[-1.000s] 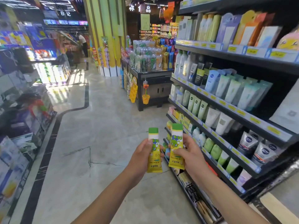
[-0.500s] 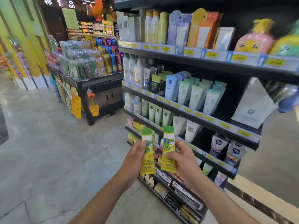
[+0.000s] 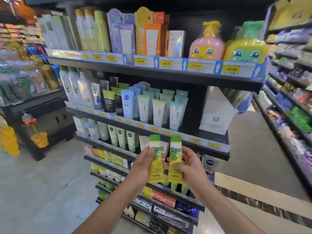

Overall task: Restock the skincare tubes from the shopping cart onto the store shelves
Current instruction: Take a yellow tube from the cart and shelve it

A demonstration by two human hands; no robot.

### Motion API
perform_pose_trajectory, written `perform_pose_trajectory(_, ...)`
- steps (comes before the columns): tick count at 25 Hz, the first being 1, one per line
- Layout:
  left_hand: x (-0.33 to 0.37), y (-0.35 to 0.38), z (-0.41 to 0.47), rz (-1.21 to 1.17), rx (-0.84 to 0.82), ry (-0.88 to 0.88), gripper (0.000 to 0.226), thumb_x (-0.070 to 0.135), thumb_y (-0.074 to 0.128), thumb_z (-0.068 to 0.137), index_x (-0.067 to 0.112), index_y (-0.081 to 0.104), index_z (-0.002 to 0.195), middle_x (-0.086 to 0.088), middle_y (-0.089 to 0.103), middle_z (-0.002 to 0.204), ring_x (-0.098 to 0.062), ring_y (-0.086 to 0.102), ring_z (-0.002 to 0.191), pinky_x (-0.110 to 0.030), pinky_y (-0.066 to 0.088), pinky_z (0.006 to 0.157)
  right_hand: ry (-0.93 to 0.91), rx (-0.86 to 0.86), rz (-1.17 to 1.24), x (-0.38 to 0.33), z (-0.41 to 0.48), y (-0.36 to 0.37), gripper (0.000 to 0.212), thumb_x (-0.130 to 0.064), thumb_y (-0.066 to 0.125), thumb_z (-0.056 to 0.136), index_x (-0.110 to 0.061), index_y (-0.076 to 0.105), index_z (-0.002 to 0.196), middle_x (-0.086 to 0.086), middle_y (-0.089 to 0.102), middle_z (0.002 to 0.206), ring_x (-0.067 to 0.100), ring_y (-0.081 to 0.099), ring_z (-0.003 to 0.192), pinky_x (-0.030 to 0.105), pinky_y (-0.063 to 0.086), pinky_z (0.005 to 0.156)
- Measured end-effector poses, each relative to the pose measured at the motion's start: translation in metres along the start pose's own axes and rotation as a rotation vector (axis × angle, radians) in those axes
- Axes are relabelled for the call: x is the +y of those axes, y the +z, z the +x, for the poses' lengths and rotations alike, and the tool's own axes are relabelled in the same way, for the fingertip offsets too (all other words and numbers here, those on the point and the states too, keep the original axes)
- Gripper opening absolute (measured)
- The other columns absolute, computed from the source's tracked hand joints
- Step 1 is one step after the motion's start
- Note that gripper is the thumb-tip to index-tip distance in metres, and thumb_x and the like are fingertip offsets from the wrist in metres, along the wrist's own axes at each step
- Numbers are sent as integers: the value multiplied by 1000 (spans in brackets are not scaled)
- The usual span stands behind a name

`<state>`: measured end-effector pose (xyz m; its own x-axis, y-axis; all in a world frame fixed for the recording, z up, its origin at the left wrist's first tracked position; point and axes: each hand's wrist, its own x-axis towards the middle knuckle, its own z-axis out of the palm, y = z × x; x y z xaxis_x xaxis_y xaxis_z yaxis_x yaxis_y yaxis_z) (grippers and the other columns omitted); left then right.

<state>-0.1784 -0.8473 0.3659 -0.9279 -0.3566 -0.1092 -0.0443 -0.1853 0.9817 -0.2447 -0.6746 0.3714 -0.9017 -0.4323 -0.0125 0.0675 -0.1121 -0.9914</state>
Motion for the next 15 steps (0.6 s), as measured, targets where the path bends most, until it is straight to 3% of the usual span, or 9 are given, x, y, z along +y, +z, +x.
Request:
perform_pose_trajectory(2, 7, 23, 16, 19, -53, 19, 46, 49, 49, 103, 11, 68, 122, -19, 76, 107, -31, 74, 94, -50, 60, 87, -17, 56, -33, -4, 11, -18, 55, 5, 76, 79, -20, 59, 125, -1, 74, 115, 24, 72, 106, 58, 55, 95)
perform_pose_trajectory(6, 8, 52, 45, 24, -101, 13, 38, 40, 42, 109, 14, 69, 116, -14, 77, 106, -29, 74, 92, -57, 59, 92, -68, 115, -167, -23, 23, -48, 45, -2, 75, 88, -30, 63, 121, -10, 73, 115, 7, 70, 104, 35, 59, 89)
perform_pose_trajectory(10, 7, 61, 70, 13, -157, 23, 41, 44, 45, 105, 11, 66, 117, -11, 76, 105, -29, 74, 92, -59, 58, 92, -155, 123, -262, -55, 34, -76, 41, -10, 74, 92, -29, 65, 127, -12, 72, 119, 8, 70, 106, 32, 62, 83)
perform_pose_trajectory(15, 8, 61, 99, -7, -234, 13, 55, 52, 49, 92, 8, 64, 122, -12, 76, 110, -27, 74, 92, -53, 59, 89, -61, 188, -371, -96, 67, -107, 40, -2, 67, 93, -29, 70, 123, 5, 63, 124, 25, 74, 98, 26, 61, 74)
